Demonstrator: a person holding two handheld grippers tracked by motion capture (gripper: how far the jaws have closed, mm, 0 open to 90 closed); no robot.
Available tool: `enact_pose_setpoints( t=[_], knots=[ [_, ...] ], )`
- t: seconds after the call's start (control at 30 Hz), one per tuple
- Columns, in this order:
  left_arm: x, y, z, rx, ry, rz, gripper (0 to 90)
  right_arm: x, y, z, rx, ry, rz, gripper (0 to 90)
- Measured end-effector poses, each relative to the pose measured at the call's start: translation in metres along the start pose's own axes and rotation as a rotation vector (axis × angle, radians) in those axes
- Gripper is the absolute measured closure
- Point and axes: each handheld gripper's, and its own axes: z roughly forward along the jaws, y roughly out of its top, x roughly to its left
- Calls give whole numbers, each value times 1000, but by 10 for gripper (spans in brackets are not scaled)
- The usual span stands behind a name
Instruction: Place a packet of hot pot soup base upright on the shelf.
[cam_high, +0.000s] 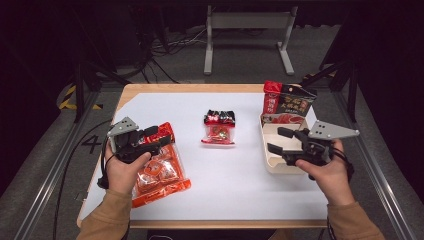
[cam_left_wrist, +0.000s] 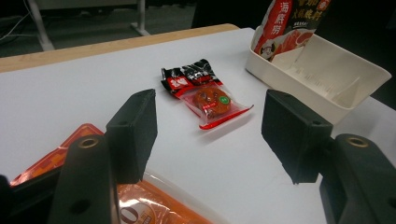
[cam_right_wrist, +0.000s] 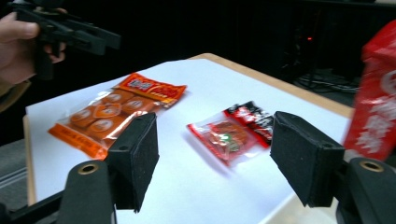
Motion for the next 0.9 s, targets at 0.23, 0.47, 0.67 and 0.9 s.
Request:
enact_pose_setpoints(
  t=[0.23, 0.47, 0.67, 0.9],
  knots=[
    [3, 1, -1, -28, -6, 14, 377, 21, -21, 23, -11, 72, 27, 363],
    [14, 3, -9, 12, 10, -4, 392, 31, -36, 41, 29, 94, 11, 359],
    [23, 5, -23, 15, 36, 17, 362, 34, -41, 47, 29, 111, -1, 349],
    [40, 4, -36, 9, 101, 17, 325, 36, -43, 48, 43, 111, -22, 346]
  ],
)
